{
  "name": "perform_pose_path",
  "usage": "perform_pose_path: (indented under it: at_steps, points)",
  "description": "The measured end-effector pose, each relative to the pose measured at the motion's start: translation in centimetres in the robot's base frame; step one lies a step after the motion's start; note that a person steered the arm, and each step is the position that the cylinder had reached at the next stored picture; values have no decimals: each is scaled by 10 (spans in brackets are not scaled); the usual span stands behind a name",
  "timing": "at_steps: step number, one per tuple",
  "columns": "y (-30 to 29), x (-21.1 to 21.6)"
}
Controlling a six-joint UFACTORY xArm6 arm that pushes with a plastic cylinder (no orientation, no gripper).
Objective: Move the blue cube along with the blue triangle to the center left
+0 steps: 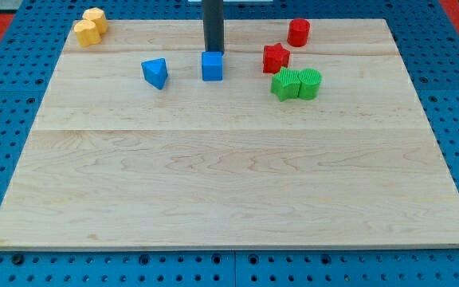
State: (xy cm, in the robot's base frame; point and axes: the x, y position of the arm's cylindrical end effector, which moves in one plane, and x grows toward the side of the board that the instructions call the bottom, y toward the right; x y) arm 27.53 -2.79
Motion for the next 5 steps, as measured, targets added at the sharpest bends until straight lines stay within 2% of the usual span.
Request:
perform_pose_path:
  at_steps: [3, 4, 5]
  points:
    - [39, 18]
    - [32, 39]
    - [6, 41]
